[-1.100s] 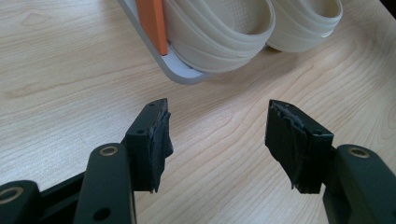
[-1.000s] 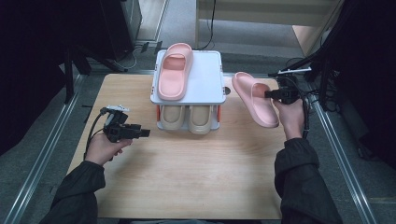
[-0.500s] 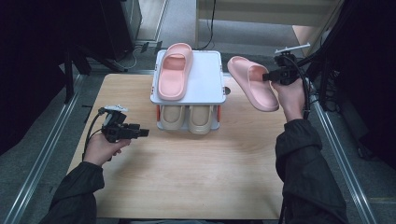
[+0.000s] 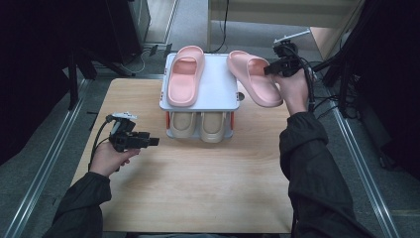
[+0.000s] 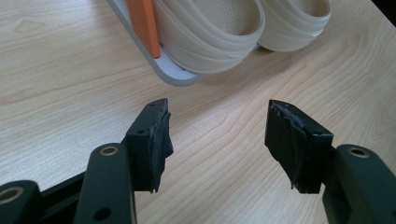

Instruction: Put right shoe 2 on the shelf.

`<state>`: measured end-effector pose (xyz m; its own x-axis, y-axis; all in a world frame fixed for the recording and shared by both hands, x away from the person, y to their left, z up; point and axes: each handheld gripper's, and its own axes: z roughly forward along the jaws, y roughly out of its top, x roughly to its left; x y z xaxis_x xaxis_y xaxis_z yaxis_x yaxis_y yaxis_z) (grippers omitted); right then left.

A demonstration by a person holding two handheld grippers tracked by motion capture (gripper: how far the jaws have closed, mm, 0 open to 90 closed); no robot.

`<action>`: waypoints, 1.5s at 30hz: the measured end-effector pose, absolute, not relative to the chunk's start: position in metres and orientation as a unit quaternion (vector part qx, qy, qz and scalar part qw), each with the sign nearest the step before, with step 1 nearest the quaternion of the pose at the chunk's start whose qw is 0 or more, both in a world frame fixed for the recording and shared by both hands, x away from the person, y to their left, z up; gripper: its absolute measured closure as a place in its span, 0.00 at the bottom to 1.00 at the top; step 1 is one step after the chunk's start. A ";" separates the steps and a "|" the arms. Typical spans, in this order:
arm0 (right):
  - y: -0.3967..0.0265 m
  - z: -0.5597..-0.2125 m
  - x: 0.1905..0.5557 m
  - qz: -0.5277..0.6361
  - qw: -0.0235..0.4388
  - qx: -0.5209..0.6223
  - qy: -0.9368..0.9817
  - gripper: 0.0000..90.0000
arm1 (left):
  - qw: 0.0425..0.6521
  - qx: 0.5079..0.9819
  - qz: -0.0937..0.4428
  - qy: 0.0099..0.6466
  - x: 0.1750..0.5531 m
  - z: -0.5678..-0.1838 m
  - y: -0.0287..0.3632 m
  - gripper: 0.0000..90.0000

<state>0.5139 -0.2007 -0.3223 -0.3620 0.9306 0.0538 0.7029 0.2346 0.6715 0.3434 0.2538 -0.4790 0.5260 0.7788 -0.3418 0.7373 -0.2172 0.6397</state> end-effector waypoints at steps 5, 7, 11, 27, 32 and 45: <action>-0.179 -0.325 0.524 0.302 0.196 0.528 0.769 0.91 | 0.397 0.779 0.026 0.485 0.343 -0.479 0.254 0.45; -0.170 -0.325 0.527 0.300 0.198 0.526 0.770 0.91 | 0.398 0.778 0.025 0.485 0.343 -0.478 0.254 0.45; -0.154 -0.326 0.532 0.301 0.200 0.526 0.770 0.90 | 0.396 0.782 0.024 0.480 0.343 -0.478 0.252 0.45; -0.111 -0.330 0.533 0.320 0.190 0.517 0.771 0.83 | 0.398 0.782 0.024 0.479 0.343 -0.478 0.254 0.45; -0.110 -0.327 0.525 0.345 0.173 0.511 0.768 0.80 | 0.396 0.783 0.026 0.479 0.343 -0.478 0.253 0.45; -0.102 -0.330 0.508 0.366 0.167 0.484 0.777 0.77 | 0.396 0.784 0.026 0.477 0.344 -0.479 0.251 0.45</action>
<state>0.5081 -0.1025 -0.3304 -0.4755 0.8745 0.0953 0.6301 0.2630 0.7306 0.3439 0.2511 -0.4787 0.5433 0.7687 -0.3375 0.7280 -0.2310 0.6455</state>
